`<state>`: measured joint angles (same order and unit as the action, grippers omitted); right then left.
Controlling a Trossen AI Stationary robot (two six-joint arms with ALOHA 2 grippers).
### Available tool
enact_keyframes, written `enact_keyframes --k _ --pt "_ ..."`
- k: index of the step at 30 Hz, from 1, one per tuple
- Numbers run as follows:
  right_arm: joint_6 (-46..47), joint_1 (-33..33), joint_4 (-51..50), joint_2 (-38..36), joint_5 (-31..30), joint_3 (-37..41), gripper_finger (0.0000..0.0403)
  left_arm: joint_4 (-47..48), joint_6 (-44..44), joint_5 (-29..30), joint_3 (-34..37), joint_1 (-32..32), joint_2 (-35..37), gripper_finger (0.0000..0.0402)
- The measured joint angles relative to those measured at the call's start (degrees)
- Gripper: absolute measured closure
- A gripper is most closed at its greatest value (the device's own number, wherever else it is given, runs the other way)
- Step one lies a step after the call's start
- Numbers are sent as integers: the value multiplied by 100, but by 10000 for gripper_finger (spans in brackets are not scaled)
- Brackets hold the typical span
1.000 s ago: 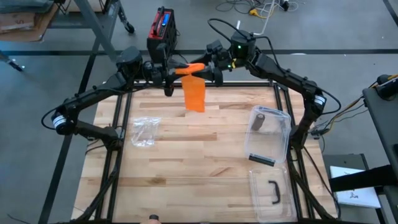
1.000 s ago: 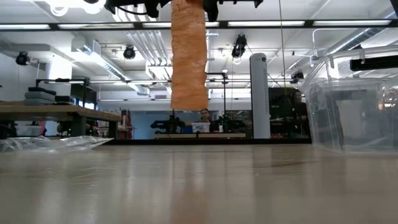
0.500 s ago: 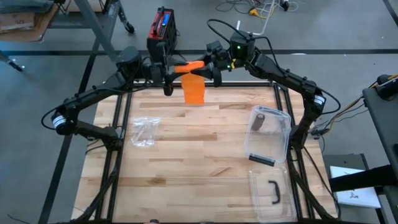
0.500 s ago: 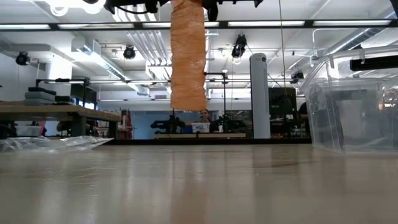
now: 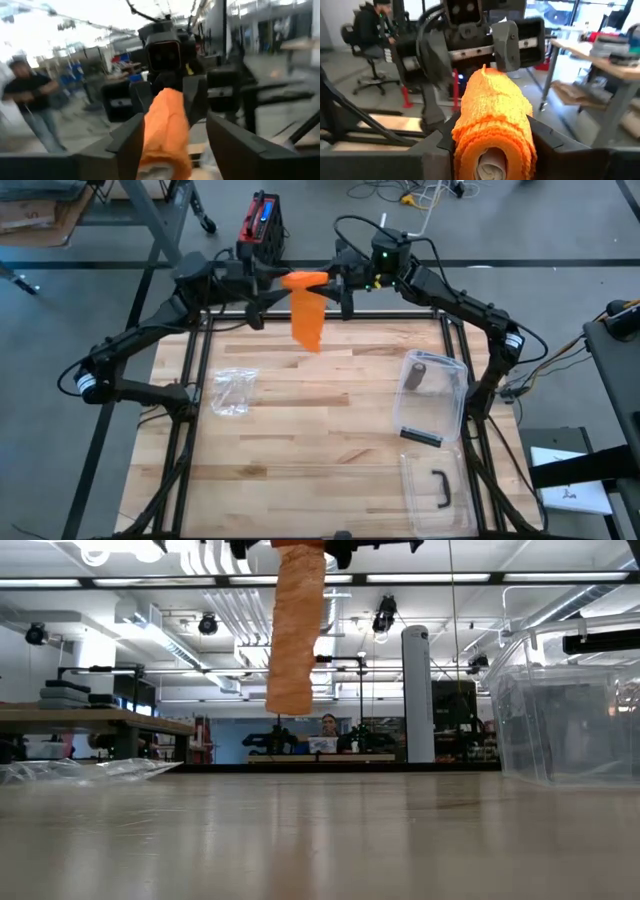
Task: Roll bandage
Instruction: Roll the orange bandage
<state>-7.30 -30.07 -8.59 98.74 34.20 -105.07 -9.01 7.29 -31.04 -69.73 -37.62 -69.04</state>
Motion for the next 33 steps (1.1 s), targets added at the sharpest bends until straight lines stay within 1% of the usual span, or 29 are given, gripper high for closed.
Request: enact_keyframes --k 2,4,6,9,12,14,17,19,21,24,25,29,33 --pt "-238 1 -10 0 -33 2 267 36 -404 -171 0 -40 -16 180" --pt "-465 5 -4 0 -222 2 268 40 -519 -373 0 -81 -20 165" --pt "-792 16 -1 0 -317 2 271 8 -658 -453 -5 -88 -56 154" --pt "-1194 47 -32 0 -404 2 275 286 -939 -472 -208 -165 -222 145" --pt "-1477 108 -49 7 -524 6 277 696 -955 -602 -533 -288 -451 144" --pt "-1590 148 -19 7 -535 6 277 832 -938 -878 -743 -385 -602 146" --pt "-1729 210 -6 7 -520 6 278 1032 -858 -1630 -1016 -487 -835 149" --pt "-1753 241 43 5 -512 6 280 1335 -626 -1828 -1172 -511 -924 150" --pt "-1759 245 50 -11 -504 6 280 1797 -156 -1731 -1380 -554 -957 149" --pt "-1777 240 17 -37 -570 6 280 2440 726 -1218 -1676 -591 -926 144" --pt "-1788 236 -10 -38 -571 6 281 2587 914 -1147 -1741 -591 -913 142" --pt "-1914 252 -32 -63 -554 6 284 2620 1065 -1475 -1792 -560 -911 131" --pt "-1929 280 45 -63 -564 6 286 2606 1069 -1499 -1788 -487 -988 129"
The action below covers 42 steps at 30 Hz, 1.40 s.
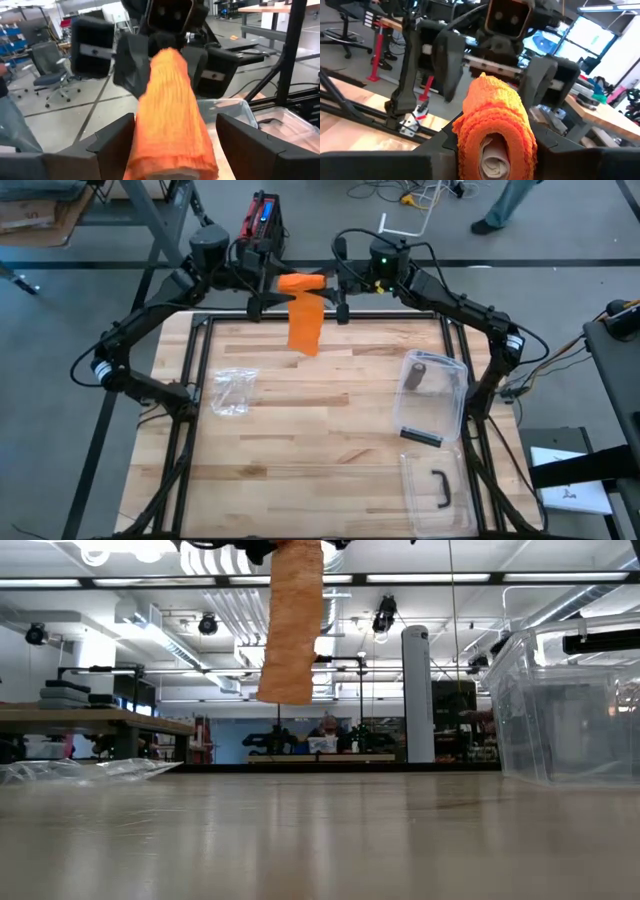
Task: Roll bandage
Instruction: Roll the orange bandage
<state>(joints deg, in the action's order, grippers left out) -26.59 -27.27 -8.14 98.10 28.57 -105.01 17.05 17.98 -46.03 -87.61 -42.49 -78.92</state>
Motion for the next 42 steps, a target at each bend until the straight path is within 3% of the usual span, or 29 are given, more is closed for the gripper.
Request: enact_keyframes --k 11,18,24,34,42 --pt "162 43 14 0 -174 0 287 -213 36 35 9 43 -76 181" --pt "597 42 -43 -1 -176 0 286 -166 137 53 -1 -8 -51 264" --pt "1384 43 -276 -2 -179 -2 248 359 826 297 -237 -27 -15 325" --pt "2161 42 -485 -2 74 -6 137 1522 2034 516 -726 -45 1 319" --pt "1644 57 -566 -37 -156 -1 91 1590 1842 336 -741 -45 17 322"
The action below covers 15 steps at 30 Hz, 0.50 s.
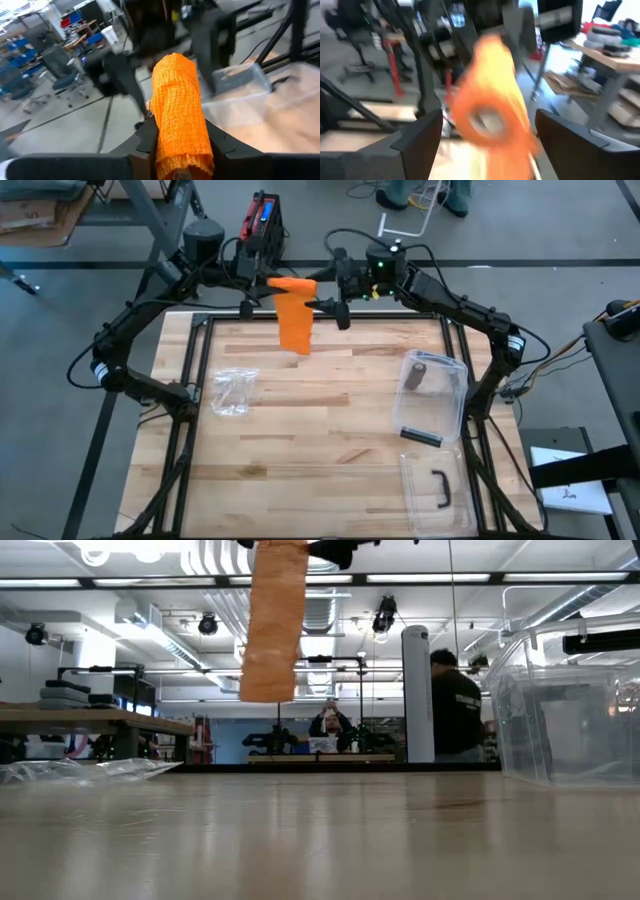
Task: Roll bandage
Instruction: Roll the orange bandage
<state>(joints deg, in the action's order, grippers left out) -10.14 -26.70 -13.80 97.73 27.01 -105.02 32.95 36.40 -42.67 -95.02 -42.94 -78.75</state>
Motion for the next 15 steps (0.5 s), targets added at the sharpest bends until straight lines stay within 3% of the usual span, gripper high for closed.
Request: enact_keyframes --k 4,8,15 --pt "-342 59 -110 63 -505 110 104 -45 -277 -135 0 2 46 320" --pt "-460 87 264 56 -606 251 138 -174 -538 -409 0 0 64 322" --pt "-394 202 721 99 -606 444 242 -749 -1316 -934 0 11 64 320"
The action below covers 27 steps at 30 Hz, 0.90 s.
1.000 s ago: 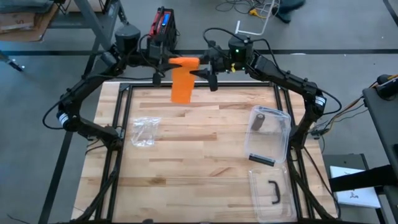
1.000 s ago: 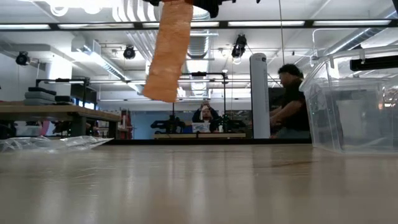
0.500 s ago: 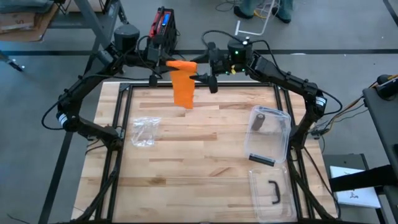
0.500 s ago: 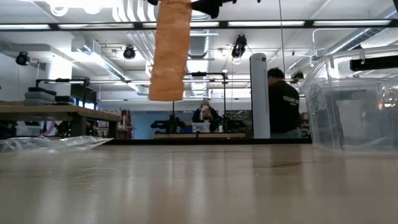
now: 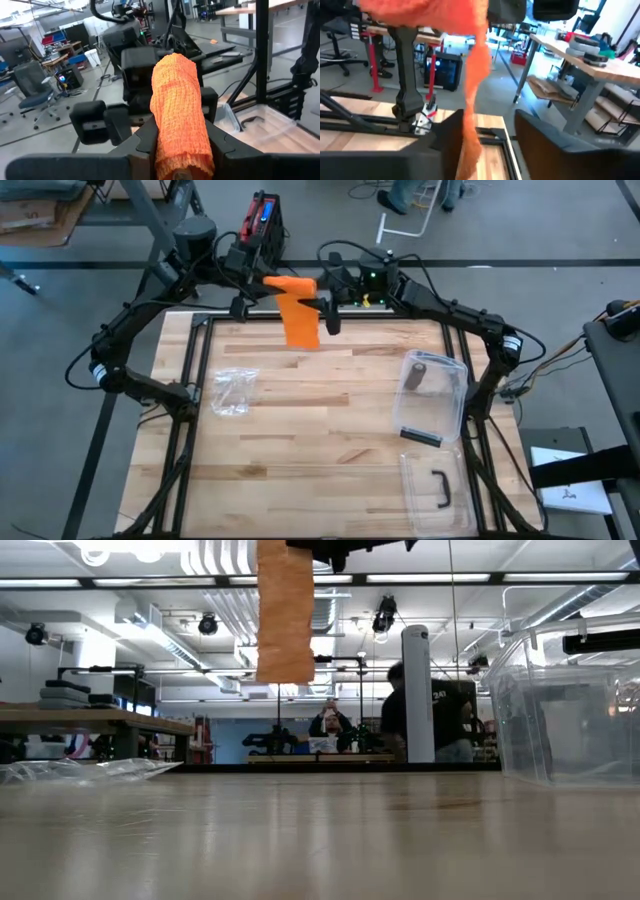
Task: Roll bandage
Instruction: Roll the orange bandage
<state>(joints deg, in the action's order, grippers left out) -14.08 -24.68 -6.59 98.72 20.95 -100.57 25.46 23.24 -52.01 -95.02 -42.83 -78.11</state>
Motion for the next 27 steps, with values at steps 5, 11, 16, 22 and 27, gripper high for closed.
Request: enact_keyframes --k 5,11,16,22,27 --pt "-86 32 -299 30 -1 2 371 -18 -116 -2 0 28 0 322" --pt "-194 32 -1012 -114 -2 -13 400 88 -174 21 0 19 43 312" --pt "-358 30 -1495 -510 -11 -26 402 105 -173 46 0 -13 101 306" --pt "-625 44 -2124 -843 41 -31 402 159 -124 444 0 -9 105 304" --pt "-612 162 -2360 -598 177 -29 403 130 -84 562 2 -7 -6 310"
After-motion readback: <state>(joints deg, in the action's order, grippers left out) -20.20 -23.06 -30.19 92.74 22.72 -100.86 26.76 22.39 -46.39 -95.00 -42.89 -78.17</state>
